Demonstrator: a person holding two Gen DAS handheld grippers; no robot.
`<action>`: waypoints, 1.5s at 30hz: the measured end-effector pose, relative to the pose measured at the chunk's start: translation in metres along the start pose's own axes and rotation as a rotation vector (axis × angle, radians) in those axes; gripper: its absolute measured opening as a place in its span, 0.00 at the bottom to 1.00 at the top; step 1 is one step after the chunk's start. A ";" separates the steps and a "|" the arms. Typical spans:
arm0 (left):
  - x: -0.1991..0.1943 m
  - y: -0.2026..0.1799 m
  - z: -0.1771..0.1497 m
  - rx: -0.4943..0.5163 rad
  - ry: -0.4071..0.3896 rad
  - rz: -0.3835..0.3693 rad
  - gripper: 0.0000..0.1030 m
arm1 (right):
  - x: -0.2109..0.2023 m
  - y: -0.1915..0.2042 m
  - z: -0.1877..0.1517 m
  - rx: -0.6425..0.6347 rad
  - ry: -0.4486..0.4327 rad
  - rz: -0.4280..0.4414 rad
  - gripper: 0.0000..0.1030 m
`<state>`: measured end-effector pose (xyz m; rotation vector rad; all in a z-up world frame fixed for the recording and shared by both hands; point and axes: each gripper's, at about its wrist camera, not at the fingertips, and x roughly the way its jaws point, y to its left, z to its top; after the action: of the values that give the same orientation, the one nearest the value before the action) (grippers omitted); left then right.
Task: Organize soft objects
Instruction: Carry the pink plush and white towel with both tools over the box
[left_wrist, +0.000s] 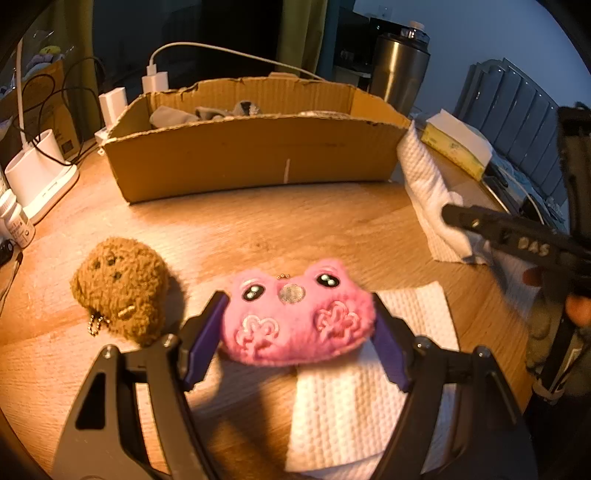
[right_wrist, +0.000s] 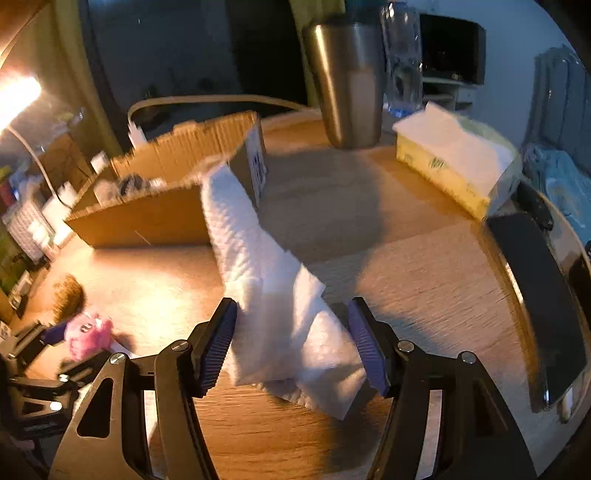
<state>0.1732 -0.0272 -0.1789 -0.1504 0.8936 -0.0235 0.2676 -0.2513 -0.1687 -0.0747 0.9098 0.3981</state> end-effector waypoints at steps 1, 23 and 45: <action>0.000 0.000 0.000 0.000 0.000 0.000 0.73 | 0.000 0.003 0.000 -0.017 -0.007 -0.012 0.64; -0.020 0.004 -0.001 -0.005 -0.067 -0.036 0.67 | -0.027 0.011 -0.002 -0.079 -0.072 0.012 0.18; -0.088 0.006 0.030 0.023 -0.300 -0.019 0.67 | -0.093 0.041 0.024 -0.151 -0.261 0.063 0.18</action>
<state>0.1412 -0.0103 -0.0934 -0.1373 0.5928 -0.0282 0.2197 -0.2360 -0.0772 -0.1298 0.6249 0.5222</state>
